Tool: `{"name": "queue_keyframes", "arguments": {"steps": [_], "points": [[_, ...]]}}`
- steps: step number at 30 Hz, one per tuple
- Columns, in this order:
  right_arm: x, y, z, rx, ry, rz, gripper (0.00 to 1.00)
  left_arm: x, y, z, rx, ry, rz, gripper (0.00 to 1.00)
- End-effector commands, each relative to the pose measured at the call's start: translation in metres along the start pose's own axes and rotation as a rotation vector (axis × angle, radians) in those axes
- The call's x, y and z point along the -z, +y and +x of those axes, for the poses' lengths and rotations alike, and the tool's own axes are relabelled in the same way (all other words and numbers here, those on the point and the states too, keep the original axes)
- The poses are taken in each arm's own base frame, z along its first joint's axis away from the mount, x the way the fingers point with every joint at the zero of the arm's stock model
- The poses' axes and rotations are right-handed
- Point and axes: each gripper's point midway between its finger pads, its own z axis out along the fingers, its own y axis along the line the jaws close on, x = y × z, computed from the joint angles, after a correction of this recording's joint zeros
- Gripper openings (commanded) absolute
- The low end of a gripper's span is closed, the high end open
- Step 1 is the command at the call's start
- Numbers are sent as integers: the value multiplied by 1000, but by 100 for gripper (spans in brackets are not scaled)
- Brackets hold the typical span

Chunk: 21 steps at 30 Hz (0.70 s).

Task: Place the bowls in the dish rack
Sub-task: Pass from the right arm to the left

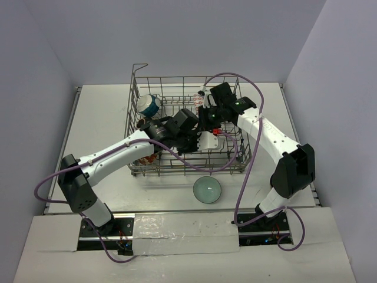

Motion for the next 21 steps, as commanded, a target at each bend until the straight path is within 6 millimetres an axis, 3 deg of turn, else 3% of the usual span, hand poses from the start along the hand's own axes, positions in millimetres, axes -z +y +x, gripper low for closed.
{"name": "queue_keyframes", "arguments": {"steps": [1, 5, 6, 11, 18, 21], "points": [[22, 19, -5, 27, -32, -54, 6, 13, 40, -1, 51, 0, -163, 0], [21, 17, -4, 25, -31, -48, 9, 14, 44, 1, 96, 4, -202, 0], [21, 16, -4, 22, -29, -46, 22, 13, 44, 2, 104, 4, -203, 0], [16, 14, -2, 15, -15, -44, 19, 8, 43, 11, 135, 29, -215, 0], [14, 12, -1, 10, -7, -34, 32, 2, 41, 18, 135, 67, -201, 0], [13, 11, -1, 9, -4, -30, 34, 0, 41, 17, 136, 70, -198, 0]]}}
